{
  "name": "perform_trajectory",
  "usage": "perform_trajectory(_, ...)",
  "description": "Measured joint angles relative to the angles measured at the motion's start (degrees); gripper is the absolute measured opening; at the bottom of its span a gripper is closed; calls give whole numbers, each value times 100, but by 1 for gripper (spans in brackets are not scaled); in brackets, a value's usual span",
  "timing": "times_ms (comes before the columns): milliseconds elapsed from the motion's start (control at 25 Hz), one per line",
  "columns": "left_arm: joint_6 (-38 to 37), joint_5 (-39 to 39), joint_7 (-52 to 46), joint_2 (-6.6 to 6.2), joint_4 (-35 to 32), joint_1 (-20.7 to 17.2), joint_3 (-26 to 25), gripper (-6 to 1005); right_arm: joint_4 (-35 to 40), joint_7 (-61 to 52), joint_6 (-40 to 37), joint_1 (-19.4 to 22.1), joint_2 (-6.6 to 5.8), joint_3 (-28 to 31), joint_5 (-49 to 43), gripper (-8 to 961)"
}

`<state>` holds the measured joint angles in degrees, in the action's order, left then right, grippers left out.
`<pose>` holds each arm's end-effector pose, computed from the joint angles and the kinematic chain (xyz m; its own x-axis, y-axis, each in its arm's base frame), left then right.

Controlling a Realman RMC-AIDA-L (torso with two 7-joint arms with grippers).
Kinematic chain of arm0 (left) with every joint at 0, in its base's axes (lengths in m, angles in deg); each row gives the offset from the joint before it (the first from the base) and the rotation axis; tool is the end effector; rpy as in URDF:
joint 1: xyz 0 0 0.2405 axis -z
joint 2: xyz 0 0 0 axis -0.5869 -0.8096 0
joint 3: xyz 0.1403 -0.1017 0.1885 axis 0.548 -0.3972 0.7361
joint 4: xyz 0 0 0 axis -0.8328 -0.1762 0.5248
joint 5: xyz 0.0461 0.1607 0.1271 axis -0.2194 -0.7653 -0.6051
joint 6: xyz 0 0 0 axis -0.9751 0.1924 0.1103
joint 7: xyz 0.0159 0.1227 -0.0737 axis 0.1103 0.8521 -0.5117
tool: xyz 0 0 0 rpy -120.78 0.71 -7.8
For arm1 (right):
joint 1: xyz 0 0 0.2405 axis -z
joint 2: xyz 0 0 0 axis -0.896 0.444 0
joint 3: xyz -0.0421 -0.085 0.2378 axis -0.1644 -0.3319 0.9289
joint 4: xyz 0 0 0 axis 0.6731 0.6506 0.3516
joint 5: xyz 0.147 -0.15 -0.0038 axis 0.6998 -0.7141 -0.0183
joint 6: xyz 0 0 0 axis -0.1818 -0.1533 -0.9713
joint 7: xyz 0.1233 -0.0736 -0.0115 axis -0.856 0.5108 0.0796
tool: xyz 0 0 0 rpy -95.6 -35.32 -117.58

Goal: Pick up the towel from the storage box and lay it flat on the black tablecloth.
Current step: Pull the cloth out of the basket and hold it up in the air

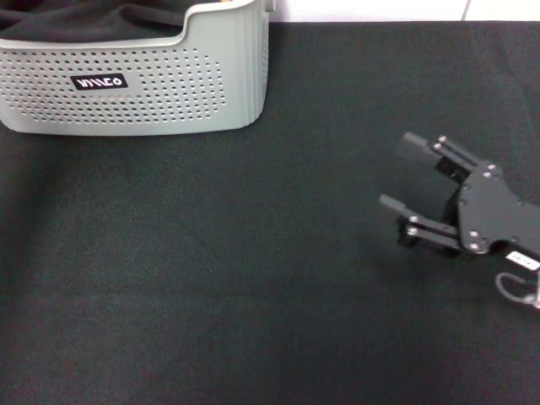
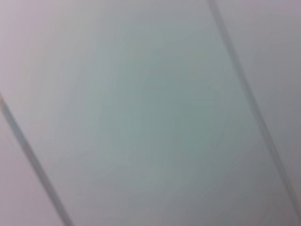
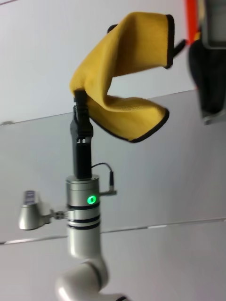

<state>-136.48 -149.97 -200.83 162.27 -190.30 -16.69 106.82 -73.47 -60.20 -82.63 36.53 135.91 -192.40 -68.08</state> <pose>-0.0900 0.3340 0.1856 0.9355 -0.1723 0.3086 0.1812 -0.5158 -0.8373 0.2377 0.2700 -0.0347 0.5122 0.0185 -0.8587 -0.3017 -0.9322 -0.2001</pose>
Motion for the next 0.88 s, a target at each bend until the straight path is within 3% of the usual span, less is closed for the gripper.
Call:
perform_trajectory(120,-355,901,679,-44,17,-221,-341,44,11,58,-261,-62,-64,21,17,858)
perform_trajectory(320,-1591,1105,1453,-8,21,-237,-763,45,41,63,-727,-71,-156,221,0,858)
perform_trajectory(440,-2239,1095,2117,10,32,-352,-722,45,-6,-6,-1041,-47,-219,358,4,858)
perform_trajectory(640,-2381,1349,3260,58,20,-768,-426,45,23,-70,-1117,-71,-270,403,7,856)
perform_trajectory(880,-2496,2115,4603,81,154,-1208,-231,45,45,-81,-1144,-97,-247,570,11,839)
